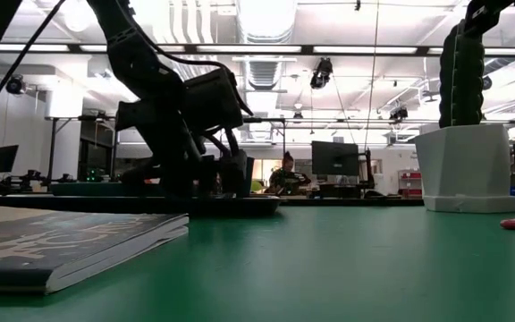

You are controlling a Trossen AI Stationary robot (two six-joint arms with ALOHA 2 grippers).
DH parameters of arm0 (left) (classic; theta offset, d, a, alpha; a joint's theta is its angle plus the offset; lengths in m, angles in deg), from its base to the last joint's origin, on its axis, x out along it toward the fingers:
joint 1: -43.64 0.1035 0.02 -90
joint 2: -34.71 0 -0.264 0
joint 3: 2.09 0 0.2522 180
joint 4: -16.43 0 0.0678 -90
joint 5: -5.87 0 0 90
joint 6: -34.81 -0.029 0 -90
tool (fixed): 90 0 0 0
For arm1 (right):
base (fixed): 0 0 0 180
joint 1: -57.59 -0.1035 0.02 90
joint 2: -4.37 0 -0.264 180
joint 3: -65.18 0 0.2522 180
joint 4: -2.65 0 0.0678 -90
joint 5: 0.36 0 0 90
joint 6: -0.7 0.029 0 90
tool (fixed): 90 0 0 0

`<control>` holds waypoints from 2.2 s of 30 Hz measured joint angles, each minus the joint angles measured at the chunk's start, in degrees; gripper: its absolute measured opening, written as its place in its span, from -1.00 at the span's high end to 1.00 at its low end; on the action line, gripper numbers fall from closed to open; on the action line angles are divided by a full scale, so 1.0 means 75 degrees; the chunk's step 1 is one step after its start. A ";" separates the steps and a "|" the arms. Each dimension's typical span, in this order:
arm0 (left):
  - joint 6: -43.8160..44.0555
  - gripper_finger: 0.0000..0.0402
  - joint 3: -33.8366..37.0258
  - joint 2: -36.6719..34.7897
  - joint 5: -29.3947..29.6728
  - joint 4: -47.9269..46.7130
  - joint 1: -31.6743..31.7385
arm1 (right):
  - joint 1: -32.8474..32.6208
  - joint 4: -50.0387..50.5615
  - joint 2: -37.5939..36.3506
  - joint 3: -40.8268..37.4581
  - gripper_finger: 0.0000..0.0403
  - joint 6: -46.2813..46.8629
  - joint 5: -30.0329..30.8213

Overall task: Pick and place plate/cup/fork/spoon on tray
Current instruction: Put the blue spoon on the black tray to the right of the green plate

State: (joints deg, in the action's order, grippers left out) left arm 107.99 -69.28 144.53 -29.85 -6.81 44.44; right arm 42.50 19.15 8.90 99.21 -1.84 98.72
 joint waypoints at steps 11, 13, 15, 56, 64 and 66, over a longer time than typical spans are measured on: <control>-0.2356 0.73 -0.0003 -0.0750 -0.0597 -0.0019 -0.0172 | 0.0000 0.0004 0.0000 0.0000 0.69 0.0002 0.0000; -0.3530 0.73 -0.0003 -0.1055 -0.0967 -0.0017 -0.0172 | -0.0003 0.0004 0.0000 -0.0003 0.69 0.0014 -0.0003; -0.5450 0.76 -0.0002 -0.1392 -0.1862 -0.0075 -0.0154 | -0.0001 0.0004 0.0000 -0.0003 0.69 0.0016 0.0000; -1.1565 1.00 0.0102 -0.1453 -0.4201 -0.1848 0.0568 | 0.0000 0.0065 0.0017 -0.0003 0.69 -0.0007 0.0205; -1.1398 1.00 -0.0012 -0.1414 -0.4424 -0.1567 0.0530 | 0.0000 0.0062 0.0017 -0.0003 0.69 -0.0007 0.0204; -1.1368 1.00 -0.0012 -0.1414 -0.4418 -0.1537 0.0530 | 0.0000 0.0062 0.0017 -0.0003 0.69 -0.0007 0.0204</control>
State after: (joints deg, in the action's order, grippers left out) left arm 22.73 -69.37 133.93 -62.99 -18.34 48.41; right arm 42.50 19.61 9.04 99.19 -1.89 100.25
